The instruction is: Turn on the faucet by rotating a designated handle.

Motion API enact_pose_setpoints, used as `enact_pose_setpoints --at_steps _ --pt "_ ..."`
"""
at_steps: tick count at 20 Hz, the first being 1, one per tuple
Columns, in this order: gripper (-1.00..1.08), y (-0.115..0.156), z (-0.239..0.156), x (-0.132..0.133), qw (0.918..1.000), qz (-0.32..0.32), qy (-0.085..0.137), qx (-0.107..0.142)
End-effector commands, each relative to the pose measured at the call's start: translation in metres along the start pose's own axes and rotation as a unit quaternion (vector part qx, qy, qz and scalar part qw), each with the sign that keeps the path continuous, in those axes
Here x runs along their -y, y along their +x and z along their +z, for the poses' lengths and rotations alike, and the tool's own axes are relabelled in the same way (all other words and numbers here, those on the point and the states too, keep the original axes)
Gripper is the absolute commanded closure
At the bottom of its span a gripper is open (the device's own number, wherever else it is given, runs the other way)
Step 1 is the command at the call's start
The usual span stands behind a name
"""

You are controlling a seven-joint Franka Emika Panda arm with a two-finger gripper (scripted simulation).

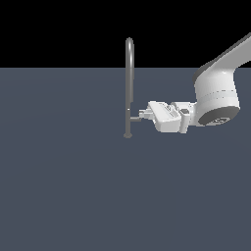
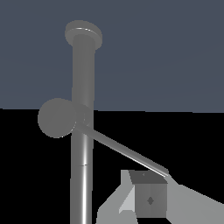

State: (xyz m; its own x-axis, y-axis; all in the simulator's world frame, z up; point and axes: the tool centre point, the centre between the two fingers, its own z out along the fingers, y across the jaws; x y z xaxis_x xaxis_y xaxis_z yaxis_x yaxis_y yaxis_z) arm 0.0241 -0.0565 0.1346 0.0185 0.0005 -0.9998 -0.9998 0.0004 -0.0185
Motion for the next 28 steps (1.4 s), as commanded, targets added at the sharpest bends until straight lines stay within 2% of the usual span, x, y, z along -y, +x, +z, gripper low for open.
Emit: enact_pose_setpoints --at_steps 1,3,4,12,13,14,28 --pt "1.08 0.023 0.0 -0.012 1.0 0.009 0.0 0.0" --pt "1.08 0.03 0.0 -0.016 1.0 0.009 -0.001 0.0" --pt "1.08 0.012 0.0 -0.01 1.0 0.0 -0.001 0.001" --pt "1.08 0.063 0.0 -0.014 1.0 0.009 -0.001 0.0" --pt "1.08 0.063 0.0 -0.014 1.0 0.009 -0.001 0.0" --pt "1.08 0.037 0.0 -0.01 0.9999 -0.004 -0.01 -0.01" --pt "1.08 0.088 0.0 0.002 1.0 0.009 -0.001 -0.001"
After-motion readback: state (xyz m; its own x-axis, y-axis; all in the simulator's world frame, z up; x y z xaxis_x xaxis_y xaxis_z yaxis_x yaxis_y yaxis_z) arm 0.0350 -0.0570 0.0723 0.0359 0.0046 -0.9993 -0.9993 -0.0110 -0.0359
